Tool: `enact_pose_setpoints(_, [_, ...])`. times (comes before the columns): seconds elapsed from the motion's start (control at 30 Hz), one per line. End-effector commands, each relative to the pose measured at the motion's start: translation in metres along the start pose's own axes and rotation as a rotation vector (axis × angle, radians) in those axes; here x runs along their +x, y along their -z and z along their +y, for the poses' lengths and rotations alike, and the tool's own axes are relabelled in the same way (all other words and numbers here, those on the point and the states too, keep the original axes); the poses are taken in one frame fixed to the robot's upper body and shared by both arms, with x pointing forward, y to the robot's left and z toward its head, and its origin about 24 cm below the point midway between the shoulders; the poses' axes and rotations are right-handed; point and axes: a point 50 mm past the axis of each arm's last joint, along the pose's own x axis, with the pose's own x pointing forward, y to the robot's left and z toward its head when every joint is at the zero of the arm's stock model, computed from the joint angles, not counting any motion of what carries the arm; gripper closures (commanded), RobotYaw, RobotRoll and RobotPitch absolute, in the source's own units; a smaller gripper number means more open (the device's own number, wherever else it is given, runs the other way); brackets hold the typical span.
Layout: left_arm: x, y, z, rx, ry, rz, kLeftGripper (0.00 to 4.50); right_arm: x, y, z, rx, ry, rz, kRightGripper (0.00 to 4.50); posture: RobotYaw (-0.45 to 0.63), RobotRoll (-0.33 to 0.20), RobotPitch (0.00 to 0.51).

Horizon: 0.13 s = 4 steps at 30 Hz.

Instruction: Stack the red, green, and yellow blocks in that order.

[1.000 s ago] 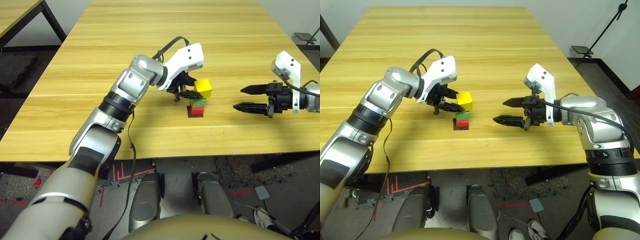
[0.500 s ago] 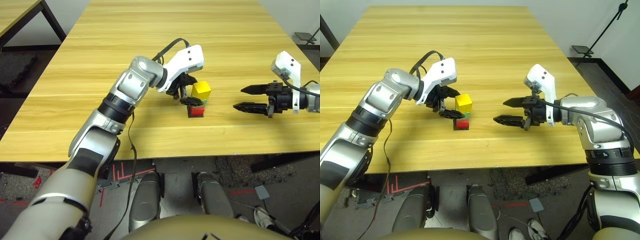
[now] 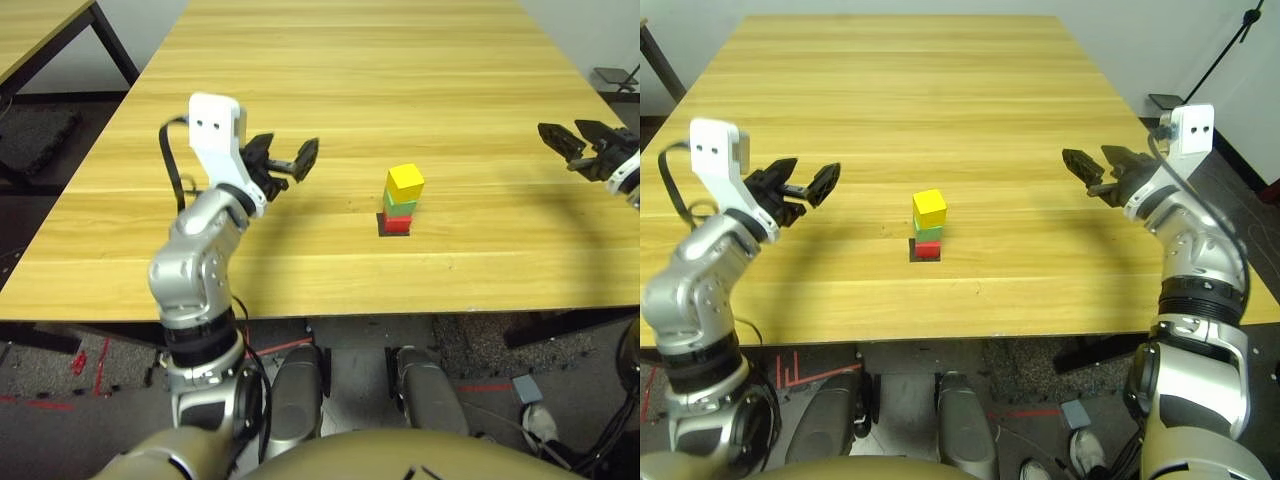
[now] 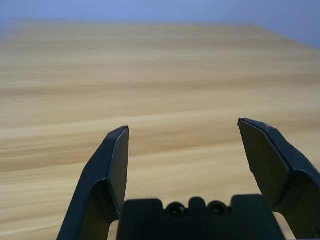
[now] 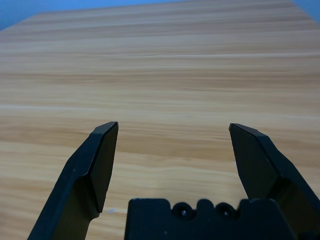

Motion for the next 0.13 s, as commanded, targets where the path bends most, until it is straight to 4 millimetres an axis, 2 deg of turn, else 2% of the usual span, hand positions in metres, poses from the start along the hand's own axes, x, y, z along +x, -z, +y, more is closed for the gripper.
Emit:
enact_pose_setpoints(0.03, [-0.007,0.013,0.021,0.096,-0.156,-0.108,0.06,-0.006,0.005,-0.014,-0.023,0.105,-0.038,0.0,0.12,-0.159,0.128])
enact_pose_setpoints(0.13, [-0.01,0.025,0.035,0.149,-0.234,-0.1,0.06,-0.008,0.008,-0.018,-0.039,0.134,-0.055,0.0,0.13,-0.161,0.135])
